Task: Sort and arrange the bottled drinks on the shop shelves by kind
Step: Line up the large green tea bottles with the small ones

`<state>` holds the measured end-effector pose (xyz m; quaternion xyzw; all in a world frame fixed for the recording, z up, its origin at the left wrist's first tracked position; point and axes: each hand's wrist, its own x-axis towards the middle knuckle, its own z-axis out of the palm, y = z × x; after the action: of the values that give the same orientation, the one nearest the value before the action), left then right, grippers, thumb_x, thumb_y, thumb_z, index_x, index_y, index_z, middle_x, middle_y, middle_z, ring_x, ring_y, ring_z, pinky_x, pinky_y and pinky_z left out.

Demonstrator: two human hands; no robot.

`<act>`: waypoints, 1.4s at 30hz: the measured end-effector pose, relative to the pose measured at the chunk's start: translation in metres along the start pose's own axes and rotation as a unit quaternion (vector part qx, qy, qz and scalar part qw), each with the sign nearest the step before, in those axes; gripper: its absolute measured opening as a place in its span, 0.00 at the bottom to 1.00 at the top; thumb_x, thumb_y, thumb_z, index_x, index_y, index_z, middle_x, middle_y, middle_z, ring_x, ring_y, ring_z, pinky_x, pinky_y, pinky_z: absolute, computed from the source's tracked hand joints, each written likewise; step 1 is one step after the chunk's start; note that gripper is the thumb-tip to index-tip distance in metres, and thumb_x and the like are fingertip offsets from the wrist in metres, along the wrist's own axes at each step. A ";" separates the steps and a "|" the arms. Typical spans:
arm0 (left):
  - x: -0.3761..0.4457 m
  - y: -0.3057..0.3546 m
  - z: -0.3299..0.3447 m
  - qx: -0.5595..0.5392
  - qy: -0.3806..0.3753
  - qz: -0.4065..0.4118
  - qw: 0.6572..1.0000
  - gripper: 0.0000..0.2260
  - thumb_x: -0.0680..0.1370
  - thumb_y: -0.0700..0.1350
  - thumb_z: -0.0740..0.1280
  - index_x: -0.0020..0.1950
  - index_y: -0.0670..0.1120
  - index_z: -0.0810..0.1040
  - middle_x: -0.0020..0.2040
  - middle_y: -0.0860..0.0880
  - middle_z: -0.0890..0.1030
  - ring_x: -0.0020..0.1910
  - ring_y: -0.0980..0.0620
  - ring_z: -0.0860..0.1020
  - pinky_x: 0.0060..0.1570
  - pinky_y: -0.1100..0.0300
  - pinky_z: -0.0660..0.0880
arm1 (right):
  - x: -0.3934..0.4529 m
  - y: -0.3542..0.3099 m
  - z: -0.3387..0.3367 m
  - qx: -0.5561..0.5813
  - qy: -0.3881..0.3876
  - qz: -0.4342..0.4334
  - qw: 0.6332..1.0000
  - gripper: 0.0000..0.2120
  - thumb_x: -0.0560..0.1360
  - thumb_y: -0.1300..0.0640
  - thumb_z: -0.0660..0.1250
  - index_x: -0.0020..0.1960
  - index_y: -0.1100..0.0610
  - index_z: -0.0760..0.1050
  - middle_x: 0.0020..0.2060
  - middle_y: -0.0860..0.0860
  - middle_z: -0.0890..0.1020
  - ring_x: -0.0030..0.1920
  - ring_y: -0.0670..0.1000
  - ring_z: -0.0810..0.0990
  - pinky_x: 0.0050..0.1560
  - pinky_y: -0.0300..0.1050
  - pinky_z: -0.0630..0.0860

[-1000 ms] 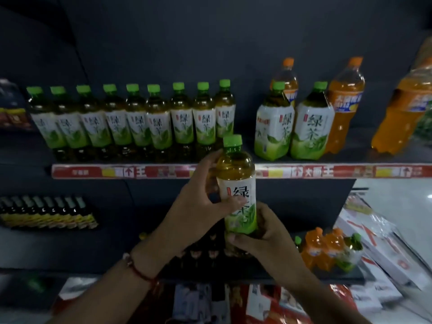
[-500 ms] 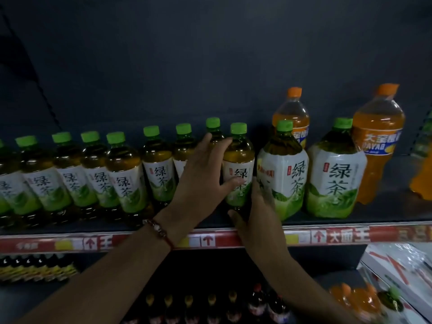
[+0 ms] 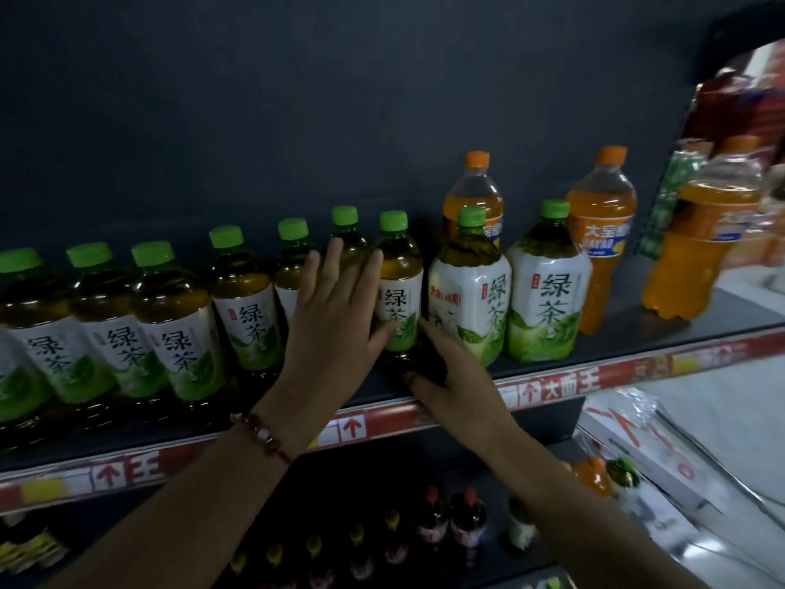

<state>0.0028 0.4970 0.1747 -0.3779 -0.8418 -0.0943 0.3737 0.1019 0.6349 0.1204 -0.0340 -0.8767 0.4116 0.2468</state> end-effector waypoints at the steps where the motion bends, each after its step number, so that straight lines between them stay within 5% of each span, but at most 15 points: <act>1: -0.006 0.002 -0.001 -0.010 0.002 0.008 1.000 0.36 0.75 0.57 0.71 0.76 0.41 0.63 0.72 0.40 0.71 0.77 0.38 0.58 0.76 0.43 0.50 | -0.005 -0.002 -0.004 0.002 0.001 0.001 1.000 0.27 0.74 0.57 0.69 0.70 0.44 0.67 0.65 0.42 0.72 0.66 0.39 0.69 0.66 0.40 0.70; 4: -0.035 0.015 -0.009 -0.081 0.004 0.020 0.997 0.30 0.76 0.55 0.68 0.75 0.45 0.66 0.73 0.43 0.70 0.76 0.40 0.60 0.74 0.43 0.58 | -0.038 -0.003 -0.015 -0.006 0.032 0.007 0.999 0.23 0.75 0.58 0.68 0.65 0.41 0.68 0.61 0.42 0.73 0.60 0.37 0.73 0.58 0.28 0.70; 7: -0.089 0.039 -0.009 -0.162 -0.014 0.030 0.986 0.24 0.78 0.54 0.67 0.72 0.49 0.71 0.71 0.47 0.72 0.70 0.46 0.68 0.66 0.49 0.69 | -0.089 0.013 -0.015 -0.113 0.031 0.011 0.993 0.24 0.75 0.55 0.68 0.70 0.49 0.68 0.66 0.43 0.71 0.63 0.39 0.69 0.62 0.25 0.63; 12: -0.195 0.093 0.026 -0.223 -0.199 0.000 0.954 0.23 0.74 0.55 0.64 0.68 0.50 0.75 0.66 0.44 0.77 0.63 0.43 0.77 0.59 0.48 0.74 | -0.174 0.067 -0.009 -0.311 -0.107 0.083 0.941 0.31 0.72 0.51 0.71 0.72 0.46 0.63 0.72 0.47 0.66 0.71 0.49 0.66 0.70 0.48 0.67; 18: -0.257 0.159 0.090 -0.186 -0.383 -0.047 0.903 0.30 0.74 0.54 0.69 0.75 0.51 0.68 0.74 0.42 0.68 0.67 0.39 0.73 0.61 0.47 0.72 | -0.224 0.165 -0.020 -0.312 -0.213 0.213 0.901 0.32 0.75 0.48 0.67 0.76 0.46 0.58 0.75 0.49 0.62 0.74 0.53 0.61 0.72 0.51 0.63; 21: -0.262 0.194 0.152 -0.165 -0.375 -0.062 0.910 0.35 0.72 0.53 0.72 0.77 0.51 0.64 0.77 0.40 0.62 0.71 0.35 0.68 0.64 0.43 0.71 | -0.220 0.231 -0.021 -0.284 -0.238 0.235 0.898 0.33 0.76 0.50 0.66 0.76 0.44 0.55 0.76 0.48 0.59 0.72 0.54 0.65 0.68 0.50 0.69; 25: -0.256 0.230 0.250 -0.163 -0.367 -0.097 0.911 0.39 0.76 0.45 0.69 0.81 0.54 0.49 0.80 0.42 0.42 0.78 0.35 0.44 0.74 0.41 0.50 | -0.193 0.325 -0.007 -0.256 -0.243 0.218 0.910 0.35 0.75 0.56 0.68 0.76 0.47 0.55 0.76 0.51 0.58 0.71 0.56 0.67 0.65 0.49 0.72; 28: -0.257 0.242 0.312 -0.118 -0.333 -0.065 0.933 0.36 0.69 0.39 0.74 0.76 0.46 0.65 0.79 0.37 0.53 0.77 0.32 0.52 0.72 0.36 0.53 | -0.164 0.384 0.011 -0.279 -0.254 0.179 0.909 0.33 0.75 0.56 0.67 0.76 0.50 0.56 0.77 0.57 0.54 0.71 0.61 0.67 0.63 0.54 0.75; 31: -0.272 0.246 0.347 -0.073 -0.358 -0.067 0.928 0.36 0.67 0.41 0.75 0.74 0.46 0.67 0.79 0.39 0.54 0.77 0.33 0.52 0.72 0.37 0.49 | -0.143 0.434 0.028 -0.292 -0.271 0.176 0.900 0.32 0.77 0.58 0.65 0.77 0.50 0.55 0.77 0.57 0.55 0.68 0.61 0.70 0.58 0.52 0.77; 34: -0.284 0.252 0.359 -0.068 -0.362 -0.083 0.926 0.35 0.66 0.41 0.77 0.72 0.45 0.71 0.79 0.39 0.55 0.76 0.32 0.55 0.70 0.37 0.57 | -0.136 0.469 0.040 -0.307 -0.279 0.169 0.894 0.29 0.78 0.59 0.62 0.76 0.50 0.57 0.72 0.58 0.64 0.59 0.60 0.77 0.49 0.50 0.79; 38: -0.278 0.262 0.361 -0.053 -0.359 -0.108 0.926 0.34 0.69 0.42 0.75 0.73 0.45 0.70 0.79 0.38 0.55 0.77 0.33 0.55 0.71 0.38 0.58 | -0.131 0.477 0.042 -0.337 -0.256 0.136 0.896 0.16 0.78 0.59 0.62 0.64 0.58 0.66 0.57 0.60 0.74 0.49 0.59 0.79 0.40 0.47 0.78; 42: -0.275 0.277 0.344 -0.095 -0.369 -0.135 0.915 0.35 0.72 0.42 0.72 0.77 0.46 0.64 0.79 0.38 0.53 0.78 0.34 0.52 0.72 0.36 0.59 | -0.150 0.469 0.016 -0.330 -0.267 0.120 0.897 0.11 0.78 0.55 0.63 0.58 0.56 0.67 0.49 0.54 0.78 0.37 0.51 0.77 0.32 0.40 0.71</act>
<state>0.1263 0.6858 -0.2936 -0.3023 -0.9499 -0.0773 -0.0171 0.1589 0.8930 -0.2956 -0.1077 -0.9844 0.1184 -0.0734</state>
